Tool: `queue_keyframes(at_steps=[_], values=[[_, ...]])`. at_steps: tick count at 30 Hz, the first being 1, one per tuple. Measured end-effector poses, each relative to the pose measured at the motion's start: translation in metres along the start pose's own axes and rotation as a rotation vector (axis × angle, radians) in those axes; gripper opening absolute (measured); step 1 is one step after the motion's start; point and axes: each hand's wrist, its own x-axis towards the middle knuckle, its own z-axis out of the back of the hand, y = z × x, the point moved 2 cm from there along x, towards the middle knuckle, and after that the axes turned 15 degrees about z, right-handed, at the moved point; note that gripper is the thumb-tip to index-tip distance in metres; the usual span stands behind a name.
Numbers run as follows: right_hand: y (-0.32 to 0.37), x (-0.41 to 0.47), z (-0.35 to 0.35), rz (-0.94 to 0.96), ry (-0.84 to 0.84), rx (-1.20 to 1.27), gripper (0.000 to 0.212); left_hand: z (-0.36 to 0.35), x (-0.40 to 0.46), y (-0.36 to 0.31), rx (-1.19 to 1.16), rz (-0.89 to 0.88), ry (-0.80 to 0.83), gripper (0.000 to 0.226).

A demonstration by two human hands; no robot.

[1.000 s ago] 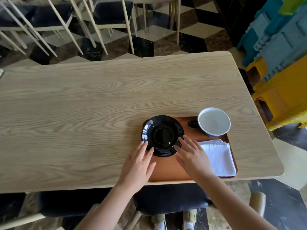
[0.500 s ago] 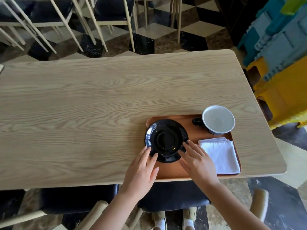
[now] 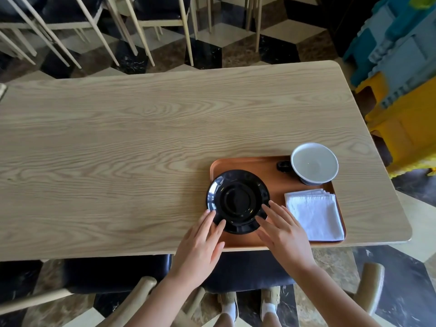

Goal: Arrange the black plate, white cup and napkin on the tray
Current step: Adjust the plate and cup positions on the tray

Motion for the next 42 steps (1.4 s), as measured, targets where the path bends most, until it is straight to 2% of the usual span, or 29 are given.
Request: queue_keyframes(at_steps=[15, 19, 21, 23, 28, 32, 35, 38, 42], values=[[-0.002, 0.004, 0.01, 0.007, 0.043, 0.074, 0.034, 0.011, 0.002, -0.01, 0.022, 0.005, -0.025, 0.045], [-0.017, 0.018, 0.037, 0.022, -0.102, 0.067, 0.026, 0.035, 0.031, -0.042, -0.015, -0.049, -0.133, 0.043], [-0.033, 0.029, 0.056, 0.012, -0.196, 0.006, 0.017, 0.046, 0.055, -0.065, -0.036, -0.079, -0.201, 0.041], [-0.054, 0.04, 0.073, -0.024, -0.232, -0.076, 0.017, 0.053, 0.082, -0.088, -0.051, -0.082, -0.252, 0.042], [-0.114, 0.053, 0.097, -0.183, -0.124, -0.178, 0.034, 0.062, 0.138, -0.139, -0.043, -0.043, -0.234, 0.044], [-0.152, 0.046, 0.095, -0.298, 0.041, -0.128, 0.041, 0.042, 0.159, -0.166, -0.022, -0.037, -0.154, 0.036], [-0.164, 0.041, 0.091, -0.365, 0.134, -0.068, 0.042, 0.027, 0.165, -0.176, -0.022, -0.003, -0.102, 0.044], [-0.166, 0.038, 0.09, -0.456, 0.151, 0.064, 0.041, 0.02, 0.165, -0.177, -0.063, 0.046, -0.109, 0.05], [-0.166, 0.039, 0.086, -0.546, 0.065, 0.255, 0.043, 0.019, 0.162, -0.176, -0.285, 0.149, -0.052, 0.054]])
